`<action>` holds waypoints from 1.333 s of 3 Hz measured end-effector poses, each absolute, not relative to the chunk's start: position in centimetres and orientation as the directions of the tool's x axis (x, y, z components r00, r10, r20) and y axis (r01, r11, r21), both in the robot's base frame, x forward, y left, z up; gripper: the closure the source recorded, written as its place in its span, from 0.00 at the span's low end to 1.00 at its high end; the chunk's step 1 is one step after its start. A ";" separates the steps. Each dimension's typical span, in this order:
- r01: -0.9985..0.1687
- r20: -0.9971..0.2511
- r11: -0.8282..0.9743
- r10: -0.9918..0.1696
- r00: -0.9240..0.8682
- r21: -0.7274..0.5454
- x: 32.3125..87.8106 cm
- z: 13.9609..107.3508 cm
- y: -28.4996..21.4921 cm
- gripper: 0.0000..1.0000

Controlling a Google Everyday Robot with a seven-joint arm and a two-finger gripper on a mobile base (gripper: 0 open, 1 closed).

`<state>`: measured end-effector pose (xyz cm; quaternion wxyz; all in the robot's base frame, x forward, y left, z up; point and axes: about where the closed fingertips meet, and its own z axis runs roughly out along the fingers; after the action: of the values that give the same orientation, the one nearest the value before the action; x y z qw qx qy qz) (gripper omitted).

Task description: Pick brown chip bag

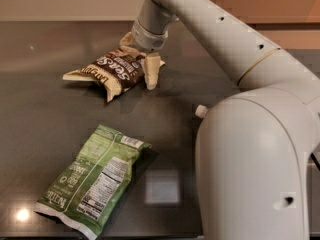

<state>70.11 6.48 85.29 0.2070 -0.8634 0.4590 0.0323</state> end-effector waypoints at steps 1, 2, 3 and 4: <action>-0.794 -0.229 -0.514 -0.772 0.593 -0.324 71.0 85.3 7.9 0.00; -0.784 -0.215 -0.529 -0.766 0.606 -0.324 71.4 85.2 9.2 0.00; -0.780 -0.211 -0.539 -0.762 0.613 -0.319 71.3 85.2 10.2 0.18; -0.777 -0.217 -0.545 -0.755 0.618 -0.315 70.8 85.3 10.5 0.41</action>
Offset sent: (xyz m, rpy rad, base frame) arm 0.0175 0.0382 0.0062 -0.0454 -0.0268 0.0482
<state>70.77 10.54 85.34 0.1932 -0.8785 0.4360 0.0278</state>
